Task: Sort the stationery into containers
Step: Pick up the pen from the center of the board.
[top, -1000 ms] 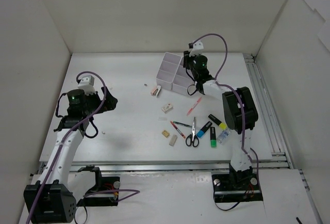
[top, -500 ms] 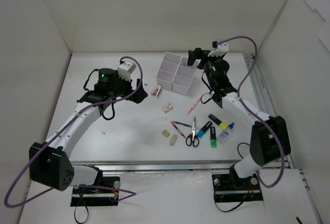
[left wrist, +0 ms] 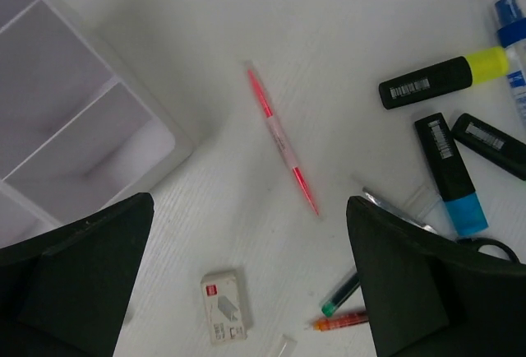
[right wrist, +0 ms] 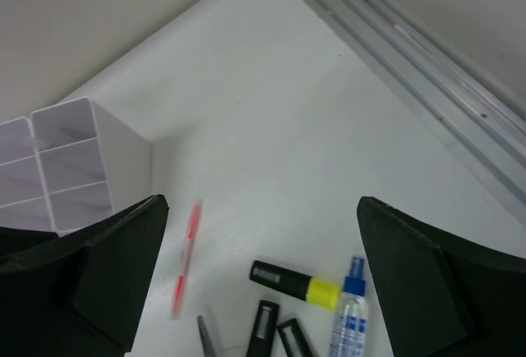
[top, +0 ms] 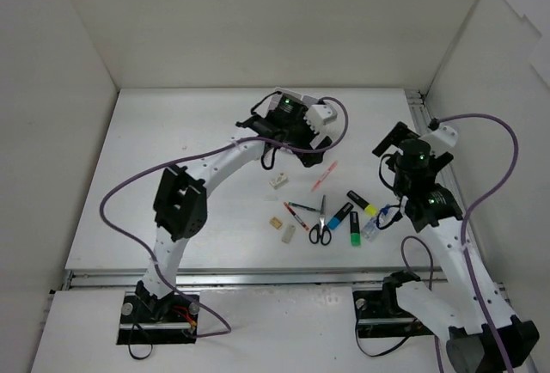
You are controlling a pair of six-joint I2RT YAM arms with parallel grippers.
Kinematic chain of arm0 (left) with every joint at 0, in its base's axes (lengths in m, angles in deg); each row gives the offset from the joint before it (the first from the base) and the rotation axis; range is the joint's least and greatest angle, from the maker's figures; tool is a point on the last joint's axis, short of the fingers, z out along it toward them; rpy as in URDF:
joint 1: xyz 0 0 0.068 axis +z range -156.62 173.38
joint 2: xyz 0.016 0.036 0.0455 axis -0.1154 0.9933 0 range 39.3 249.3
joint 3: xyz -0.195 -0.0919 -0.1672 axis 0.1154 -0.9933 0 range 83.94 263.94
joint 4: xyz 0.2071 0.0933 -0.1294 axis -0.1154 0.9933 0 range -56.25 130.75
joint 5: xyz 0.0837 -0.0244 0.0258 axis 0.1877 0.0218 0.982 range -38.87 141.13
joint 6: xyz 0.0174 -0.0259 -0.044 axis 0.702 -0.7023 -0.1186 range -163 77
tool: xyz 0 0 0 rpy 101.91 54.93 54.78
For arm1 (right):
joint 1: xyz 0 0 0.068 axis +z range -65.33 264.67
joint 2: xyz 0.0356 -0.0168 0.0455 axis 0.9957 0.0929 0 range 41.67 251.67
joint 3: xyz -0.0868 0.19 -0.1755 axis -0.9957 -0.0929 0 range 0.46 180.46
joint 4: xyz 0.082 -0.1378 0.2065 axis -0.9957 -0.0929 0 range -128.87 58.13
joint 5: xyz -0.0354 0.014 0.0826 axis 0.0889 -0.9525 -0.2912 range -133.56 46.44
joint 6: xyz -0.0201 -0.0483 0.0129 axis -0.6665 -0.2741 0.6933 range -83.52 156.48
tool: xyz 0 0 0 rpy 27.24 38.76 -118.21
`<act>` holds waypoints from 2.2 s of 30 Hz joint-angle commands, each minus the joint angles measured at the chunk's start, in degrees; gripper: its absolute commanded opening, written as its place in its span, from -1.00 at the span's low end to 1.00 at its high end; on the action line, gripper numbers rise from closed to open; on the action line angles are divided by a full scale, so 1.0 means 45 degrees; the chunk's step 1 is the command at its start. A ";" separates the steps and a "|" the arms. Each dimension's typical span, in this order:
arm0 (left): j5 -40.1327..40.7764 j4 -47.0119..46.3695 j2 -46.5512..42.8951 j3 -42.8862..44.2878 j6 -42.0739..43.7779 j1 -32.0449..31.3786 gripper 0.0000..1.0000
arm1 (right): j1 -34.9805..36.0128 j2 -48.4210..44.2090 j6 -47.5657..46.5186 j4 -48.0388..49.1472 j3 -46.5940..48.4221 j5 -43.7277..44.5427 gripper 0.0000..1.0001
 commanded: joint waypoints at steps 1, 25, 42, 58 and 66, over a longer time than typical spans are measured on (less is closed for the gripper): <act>0.0857 0.1537 0.0955 0.2092 0.0814 -0.0635 0.98 | -0.0459 -0.1149 0.0648 -0.1839 -0.0205 0.1319 0.96; 0.2461 0.2086 0.5158 0.4498 -0.1549 -0.1417 0.24 | -0.1711 -0.1112 0.0160 -0.2819 -0.0518 0.0069 0.96; 0.2813 0.3610 0.5841 0.5123 -0.3346 -0.1691 -0.19 | -0.1828 -0.1892 0.0160 -0.2819 -0.0752 0.0128 0.96; 0.3281 0.3416 0.5394 0.4736 -0.3445 -0.1808 -1.00 | -0.1847 -0.2459 0.0004 -0.2819 -0.0850 0.0265 0.96; 0.3283 -0.0156 0.1201 0.1435 -0.1143 -0.1808 -1.00 | -0.1867 -0.2615 -0.0406 -0.2800 -0.0772 0.0031 0.96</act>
